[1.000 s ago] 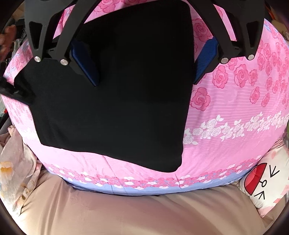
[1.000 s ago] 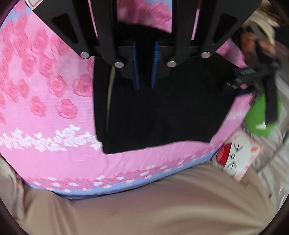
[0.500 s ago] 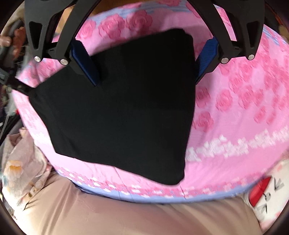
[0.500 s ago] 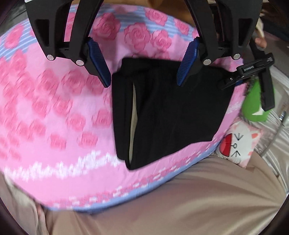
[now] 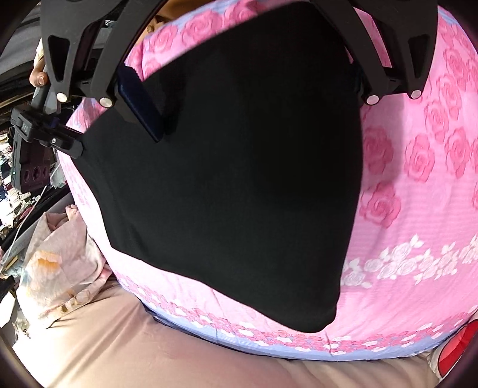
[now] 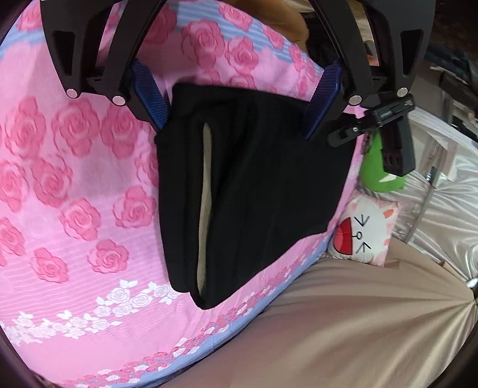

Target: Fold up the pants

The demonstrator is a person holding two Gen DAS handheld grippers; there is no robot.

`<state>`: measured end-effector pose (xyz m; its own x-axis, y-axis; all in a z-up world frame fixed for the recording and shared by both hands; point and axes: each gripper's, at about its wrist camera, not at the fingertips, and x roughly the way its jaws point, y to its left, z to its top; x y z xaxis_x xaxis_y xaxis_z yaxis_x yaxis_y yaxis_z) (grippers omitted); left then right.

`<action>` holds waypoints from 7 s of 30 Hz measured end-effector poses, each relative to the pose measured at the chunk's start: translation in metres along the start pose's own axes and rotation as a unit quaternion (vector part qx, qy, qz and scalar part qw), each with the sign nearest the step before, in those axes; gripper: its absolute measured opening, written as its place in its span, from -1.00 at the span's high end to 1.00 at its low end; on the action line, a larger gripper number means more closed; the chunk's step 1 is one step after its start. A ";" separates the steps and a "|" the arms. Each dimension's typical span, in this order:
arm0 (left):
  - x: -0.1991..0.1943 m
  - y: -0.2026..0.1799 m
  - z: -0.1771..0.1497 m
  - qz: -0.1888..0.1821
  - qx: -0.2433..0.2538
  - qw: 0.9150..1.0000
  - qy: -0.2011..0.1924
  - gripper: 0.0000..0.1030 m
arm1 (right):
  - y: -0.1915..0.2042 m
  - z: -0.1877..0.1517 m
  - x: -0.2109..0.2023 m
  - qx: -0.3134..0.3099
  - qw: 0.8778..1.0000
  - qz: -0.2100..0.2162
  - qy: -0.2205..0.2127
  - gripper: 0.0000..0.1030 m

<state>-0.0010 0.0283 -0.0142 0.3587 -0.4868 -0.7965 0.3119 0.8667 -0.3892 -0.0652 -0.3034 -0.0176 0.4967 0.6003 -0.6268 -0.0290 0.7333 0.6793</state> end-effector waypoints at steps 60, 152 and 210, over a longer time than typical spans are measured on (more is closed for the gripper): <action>-0.007 0.020 -0.011 0.006 -0.026 0.999 -0.026 -0.85 | 0.023 -0.035 0.007 -0.049 0.998 -0.004 -0.034 -0.68; -0.153 -0.104 0.250 0.136 0.145 0.919 -0.341 0.25 | 0.184 0.253 -0.080 -0.199 0.938 0.048 -0.281 0.20; 0.131 0.073 0.326 0.207 -0.042 0.970 -0.123 -0.83 | 0.029 0.317 0.171 -0.084 0.980 -0.139 -0.112 0.87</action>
<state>0.3559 -0.0076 0.0034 0.6396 -0.0974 -0.7625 0.0272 0.9942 -0.1042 0.2943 -0.2809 0.0156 0.6833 0.2990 -0.6661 0.0006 0.9121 0.4100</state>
